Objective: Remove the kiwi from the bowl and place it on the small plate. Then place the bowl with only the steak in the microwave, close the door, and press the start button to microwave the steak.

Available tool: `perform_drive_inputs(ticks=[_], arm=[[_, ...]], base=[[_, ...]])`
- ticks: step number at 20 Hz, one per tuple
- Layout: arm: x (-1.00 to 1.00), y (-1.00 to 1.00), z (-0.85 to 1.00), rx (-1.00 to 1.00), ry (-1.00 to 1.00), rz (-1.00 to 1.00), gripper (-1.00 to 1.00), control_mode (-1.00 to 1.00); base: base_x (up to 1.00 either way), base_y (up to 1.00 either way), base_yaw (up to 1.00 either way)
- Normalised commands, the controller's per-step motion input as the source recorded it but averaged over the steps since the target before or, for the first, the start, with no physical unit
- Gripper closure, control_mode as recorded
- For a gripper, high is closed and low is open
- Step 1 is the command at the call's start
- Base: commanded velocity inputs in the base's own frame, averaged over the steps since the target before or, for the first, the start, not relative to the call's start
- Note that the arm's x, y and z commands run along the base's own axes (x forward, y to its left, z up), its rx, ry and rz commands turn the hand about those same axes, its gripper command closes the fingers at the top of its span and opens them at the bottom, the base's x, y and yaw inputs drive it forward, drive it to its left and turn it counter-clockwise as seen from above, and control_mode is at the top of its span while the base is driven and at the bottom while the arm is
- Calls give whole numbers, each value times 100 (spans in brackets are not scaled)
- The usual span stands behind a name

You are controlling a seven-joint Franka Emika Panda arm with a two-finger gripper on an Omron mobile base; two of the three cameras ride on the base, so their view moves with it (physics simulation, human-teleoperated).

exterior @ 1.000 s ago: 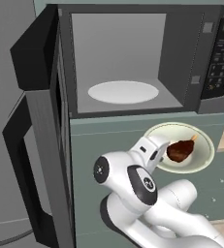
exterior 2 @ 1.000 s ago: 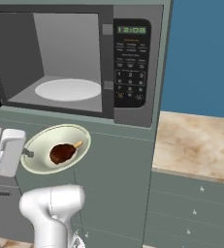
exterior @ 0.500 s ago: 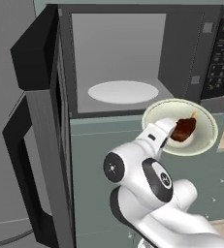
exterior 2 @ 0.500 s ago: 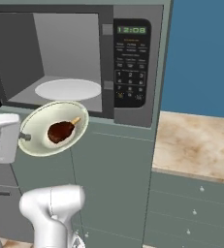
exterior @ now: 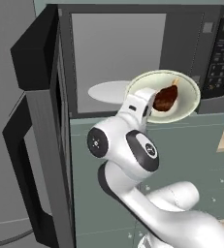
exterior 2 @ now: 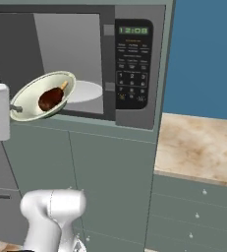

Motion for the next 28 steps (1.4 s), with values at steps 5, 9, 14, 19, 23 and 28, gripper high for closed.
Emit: perform_drive_inputs(ticks=[5, 9, 14, 19, 23, 28], arm=[[88, 18, 9, -6, 26, 16, 100, -100], [91, 0, 0, 0, 20, 17, 100, -100], [43, -6, 0, 6, 4, 5, 100, -100], [55, -8, 0, 14, 10, 0, 100, -100], [41, -1, -1, 7, 10, 0, 100, -100], [18, 0, -23, 0, 10, 0, 100, -100]], base=[[0, 0, 0], [0, 0, 0], [0, 0, 0], [0, 0, 0], [0, 0, 0], [0, 0, 0]])
